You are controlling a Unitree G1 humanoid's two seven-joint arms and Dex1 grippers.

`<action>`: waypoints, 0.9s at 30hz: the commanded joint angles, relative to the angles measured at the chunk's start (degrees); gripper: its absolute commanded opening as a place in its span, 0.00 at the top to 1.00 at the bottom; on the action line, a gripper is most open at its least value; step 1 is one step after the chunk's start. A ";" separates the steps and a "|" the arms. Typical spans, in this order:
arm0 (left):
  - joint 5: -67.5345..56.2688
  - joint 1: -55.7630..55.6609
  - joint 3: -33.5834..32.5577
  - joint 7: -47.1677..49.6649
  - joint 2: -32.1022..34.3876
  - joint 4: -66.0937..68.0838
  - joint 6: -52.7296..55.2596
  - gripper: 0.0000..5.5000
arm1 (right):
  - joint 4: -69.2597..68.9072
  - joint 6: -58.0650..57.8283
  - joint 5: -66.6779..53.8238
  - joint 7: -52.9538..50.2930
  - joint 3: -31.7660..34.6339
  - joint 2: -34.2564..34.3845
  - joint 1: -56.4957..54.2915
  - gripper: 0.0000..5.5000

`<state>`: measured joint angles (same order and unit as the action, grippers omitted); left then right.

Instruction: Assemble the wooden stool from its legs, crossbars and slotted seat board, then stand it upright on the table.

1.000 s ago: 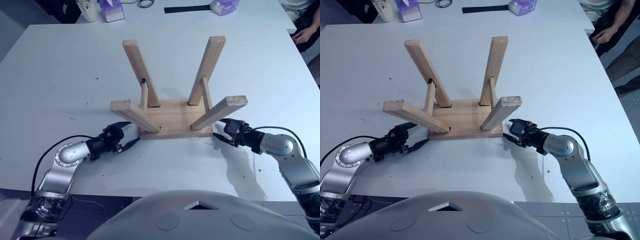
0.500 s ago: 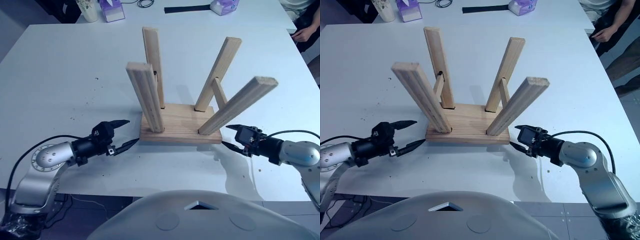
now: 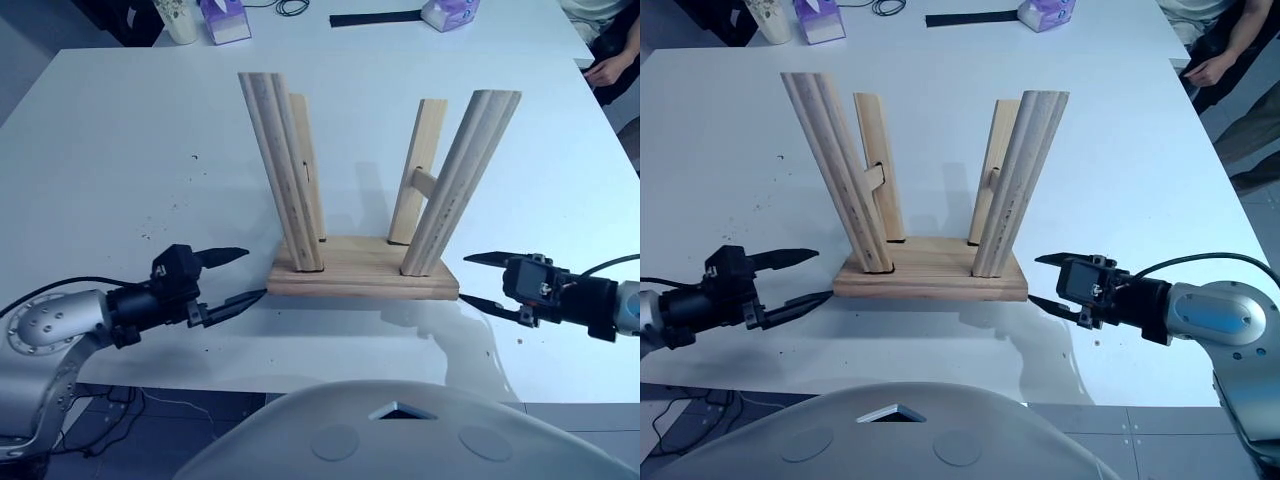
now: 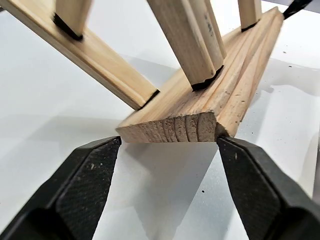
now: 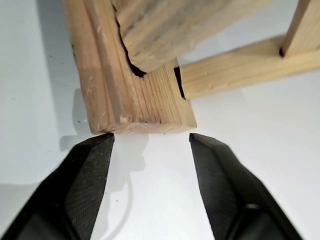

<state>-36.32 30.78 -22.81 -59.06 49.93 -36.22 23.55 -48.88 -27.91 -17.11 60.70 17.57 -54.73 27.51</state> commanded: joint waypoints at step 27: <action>-3.91 -12.54 -0.75 -13.52 7.53 13.89 4.17 0.35 | 13.54 0.86 -12.28 7.32 2.27 -5.52 -12.48 0.50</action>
<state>-43.72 18.19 -24.42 -71.01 56.07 -25.15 30.28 -38.04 -27.74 -31.32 68.31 20.55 -59.05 16.09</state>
